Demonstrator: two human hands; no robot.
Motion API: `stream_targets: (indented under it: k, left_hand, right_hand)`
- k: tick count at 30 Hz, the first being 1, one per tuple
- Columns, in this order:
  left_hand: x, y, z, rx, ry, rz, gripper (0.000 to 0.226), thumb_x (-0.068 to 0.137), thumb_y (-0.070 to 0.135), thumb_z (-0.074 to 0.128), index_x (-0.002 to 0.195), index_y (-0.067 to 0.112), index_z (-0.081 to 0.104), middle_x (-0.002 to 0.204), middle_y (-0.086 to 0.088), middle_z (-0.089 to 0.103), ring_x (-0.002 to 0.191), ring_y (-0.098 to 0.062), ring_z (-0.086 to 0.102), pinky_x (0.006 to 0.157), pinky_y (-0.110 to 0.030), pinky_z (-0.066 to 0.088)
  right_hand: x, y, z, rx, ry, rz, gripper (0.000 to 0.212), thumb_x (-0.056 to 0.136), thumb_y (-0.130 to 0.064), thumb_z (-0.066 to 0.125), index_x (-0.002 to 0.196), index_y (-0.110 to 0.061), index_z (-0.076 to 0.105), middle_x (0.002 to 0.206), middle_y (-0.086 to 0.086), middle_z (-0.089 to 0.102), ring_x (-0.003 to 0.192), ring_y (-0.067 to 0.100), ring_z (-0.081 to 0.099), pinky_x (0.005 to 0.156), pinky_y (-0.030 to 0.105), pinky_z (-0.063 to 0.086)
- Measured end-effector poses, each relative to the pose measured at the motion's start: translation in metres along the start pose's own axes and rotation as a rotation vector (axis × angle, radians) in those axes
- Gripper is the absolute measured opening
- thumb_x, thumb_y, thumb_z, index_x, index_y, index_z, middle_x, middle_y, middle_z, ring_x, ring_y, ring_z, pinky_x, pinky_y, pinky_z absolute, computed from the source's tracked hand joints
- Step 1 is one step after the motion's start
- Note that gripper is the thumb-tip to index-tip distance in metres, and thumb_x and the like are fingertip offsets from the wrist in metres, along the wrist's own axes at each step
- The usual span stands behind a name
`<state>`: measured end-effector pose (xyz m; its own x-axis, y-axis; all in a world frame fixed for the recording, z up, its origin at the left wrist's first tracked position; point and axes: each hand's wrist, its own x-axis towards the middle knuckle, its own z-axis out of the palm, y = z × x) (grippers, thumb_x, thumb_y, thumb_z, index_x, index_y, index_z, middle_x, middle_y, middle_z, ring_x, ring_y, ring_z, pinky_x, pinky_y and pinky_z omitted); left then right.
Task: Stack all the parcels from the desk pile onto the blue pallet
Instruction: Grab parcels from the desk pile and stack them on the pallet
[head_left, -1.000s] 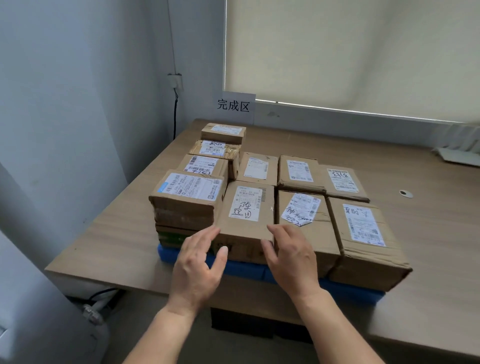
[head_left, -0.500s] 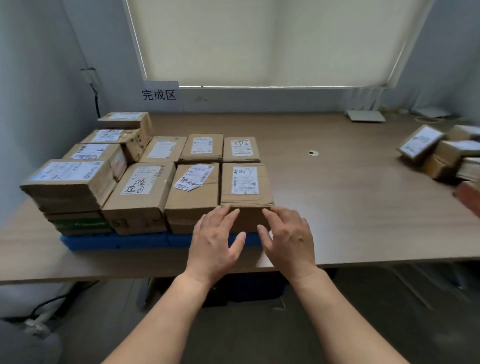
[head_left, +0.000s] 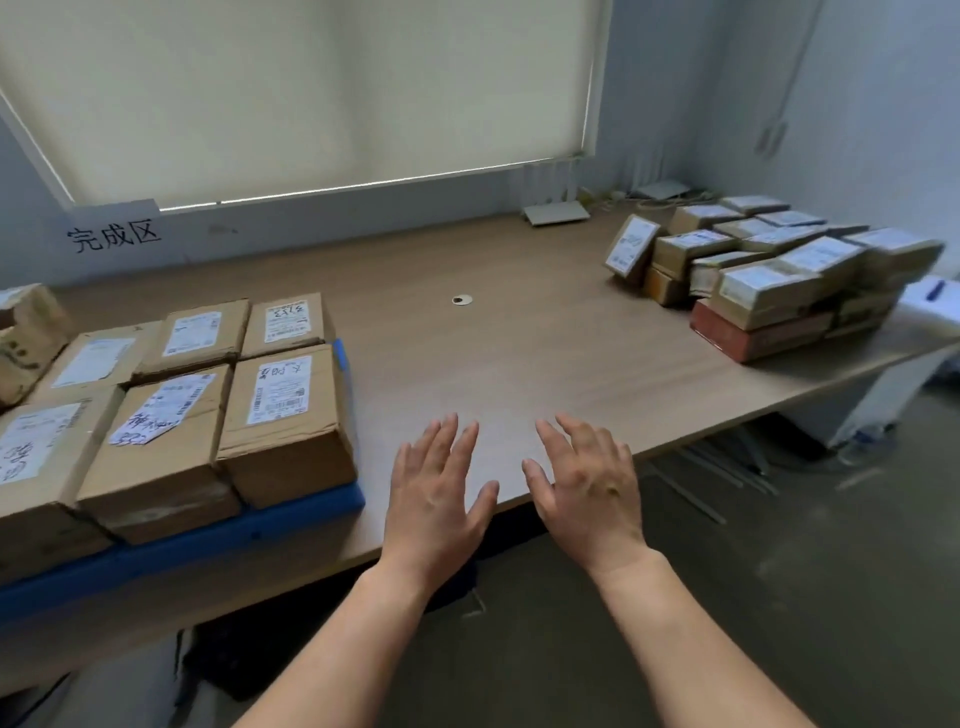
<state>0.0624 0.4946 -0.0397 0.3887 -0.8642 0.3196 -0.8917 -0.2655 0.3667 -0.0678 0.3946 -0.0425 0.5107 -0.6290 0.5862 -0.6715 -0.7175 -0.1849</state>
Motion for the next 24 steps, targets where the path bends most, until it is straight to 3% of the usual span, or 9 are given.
stream_targets:
  k: [6,11,15,19,24]
  left_hand:
    - [0.038,0.051,0.040,-0.033,-0.049,0.102,0.078,0.080,0.060,0.017,0.148,0.022,0.025,0.155,0.001,0.022,0.145,-0.018,0.015,0.116,-0.038,0.004]
    - [0.083,0.096,0.077,-0.030,-0.109,0.180,0.083,0.076,0.063,0.005,0.150,0.028,0.012,0.158,0.006,0.007,0.146,-0.012,0.000,0.114,-0.031,-0.011]
    - [0.135,0.140,0.118,-0.032,-0.143,0.219,0.077,0.081,0.061,0.008,0.150,0.028,0.008,0.158,0.005,0.003,0.146,-0.012,-0.003,0.114,-0.031,-0.011]
    - [0.193,0.179,0.162,-0.031,-0.183,0.218,0.078,0.078,0.063,0.000,0.150,0.032,-0.001,0.158,0.007,-0.004,0.145,-0.010,-0.009,0.112,-0.030,-0.015]
    - [0.274,0.220,0.210,-0.052,-0.222,0.151,0.063,0.097,0.054,0.023,0.149,0.033,-0.005,0.158,0.008,-0.010,0.144,-0.010,-0.012,0.111,-0.030,-0.015]
  right_hand:
    - [-0.003,0.069,-0.015,-0.080,0.020,0.137,0.049,0.082,-0.041,0.040,0.109,-0.011,0.068,0.106,0.011,0.068,0.090,0.029,0.066,0.079,0.043,0.051]
    - [0.012,0.135,-0.022,-0.146,0.028,0.233,0.047,0.083,-0.040,0.041,0.108,-0.011,0.068,0.104,0.012,0.068,0.089,0.029,0.065,0.080,0.042,0.051]
    - [0.039,0.202,-0.018,-0.209,0.013,0.298,0.041,0.079,-0.036,0.056,0.109,-0.011,0.067,0.103,0.011,0.068,0.090,0.029,0.065,0.080,0.043,0.051]
    - [0.077,0.269,-0.009,-0.241,-0.027,0.322,0.041,0.077,-0.035,0.059,0.108,-0.010,0.067,0.101,0.010,0.068,0.089,0.028,0.065,0.080,0.043,0.051]
    - [0.133,0.344,0.007,-0.254,-0.086,0.326,0.040,0.077,-0.034,0.058,0.108,-0.011,0.067,0.099,0.008,0.068,0.087,0.027,0.066,0.078,0.042,0.052]
